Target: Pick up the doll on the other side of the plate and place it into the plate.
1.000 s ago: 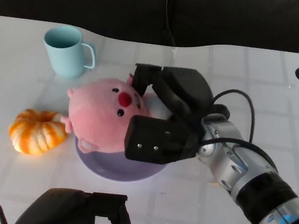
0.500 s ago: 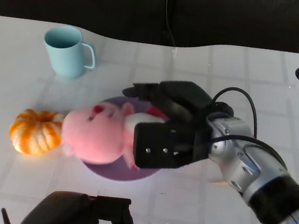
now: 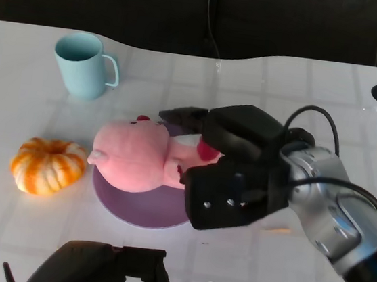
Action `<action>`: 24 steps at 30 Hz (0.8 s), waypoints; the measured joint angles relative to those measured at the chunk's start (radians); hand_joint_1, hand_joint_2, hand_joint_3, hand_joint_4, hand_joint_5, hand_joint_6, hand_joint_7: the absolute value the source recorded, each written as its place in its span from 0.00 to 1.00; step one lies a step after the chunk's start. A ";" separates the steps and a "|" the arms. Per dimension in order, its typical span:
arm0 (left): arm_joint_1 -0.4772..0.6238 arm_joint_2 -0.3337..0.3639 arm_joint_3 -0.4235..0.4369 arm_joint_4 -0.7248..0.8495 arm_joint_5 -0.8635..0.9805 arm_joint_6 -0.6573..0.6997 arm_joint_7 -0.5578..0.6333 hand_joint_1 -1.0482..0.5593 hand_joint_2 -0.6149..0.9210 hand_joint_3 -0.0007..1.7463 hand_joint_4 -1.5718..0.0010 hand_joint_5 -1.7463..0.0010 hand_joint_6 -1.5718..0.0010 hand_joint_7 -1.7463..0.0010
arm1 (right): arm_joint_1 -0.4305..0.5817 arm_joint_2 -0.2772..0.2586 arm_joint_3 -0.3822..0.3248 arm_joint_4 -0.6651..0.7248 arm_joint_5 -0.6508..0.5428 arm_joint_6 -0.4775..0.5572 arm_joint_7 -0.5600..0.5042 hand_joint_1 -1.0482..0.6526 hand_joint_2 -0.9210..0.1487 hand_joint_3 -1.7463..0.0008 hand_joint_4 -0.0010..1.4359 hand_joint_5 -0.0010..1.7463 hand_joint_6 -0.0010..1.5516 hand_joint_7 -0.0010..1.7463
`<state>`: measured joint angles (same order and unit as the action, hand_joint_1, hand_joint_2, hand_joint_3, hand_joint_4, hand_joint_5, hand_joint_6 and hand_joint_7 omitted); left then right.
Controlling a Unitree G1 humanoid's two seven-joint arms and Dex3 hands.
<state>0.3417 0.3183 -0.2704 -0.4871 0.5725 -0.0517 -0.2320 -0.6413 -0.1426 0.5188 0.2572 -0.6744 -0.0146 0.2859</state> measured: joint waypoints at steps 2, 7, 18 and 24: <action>0.000 0.000 0.001 0.000 0.000 0.001 0.000 0.47 1.00 0.20 0.58 0.10 0.56 0.36 | 0.053 -0.009 -0.034 -0.058 0.020 -0.051 -0.065 0.32 0.00 0.87 0.50 0.25 0.36 0.10; 0.001 0.002 0.006 0.000 -0.001 -0.002 0.000 0.47 1.00 0.19 0.58 0.09 0.56 0.35 | 0.217 -0.064 -0.131 -0.239 0.094 -0.136 -0.118 0.42 0.00 0.91 0.62 0.59 0.59 0.13; 0.002 0.004 0.032 -0.012 -0.034 0.000 -0.008 0.49 1.00 0.19 0.58 0.07 0.57 0.35 | 0.595 -0.239 -0.379 -0.521 0.234 -0.211 -0.110 0.56 0.27 0.64 0.63 0.64 0.65 0.23; -0.032 0.010 0.039 0.014 -0.037 -0.011 -0.010 0.48 1.00 0.19 0.58 0.06 0.56 0.34 | 0.743 -0.263 -0.444 -0.648 0.275 -0.172 -0.063 0.58 0.31 0.60 0.63 0.62 0.65 0.23</action>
<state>0.3094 0.3285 -0.2318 -0.4732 0.5356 -0.0629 -0.2419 0.1013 -0.4053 0.0750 -0.3903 -0.3998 -0.1865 0.2225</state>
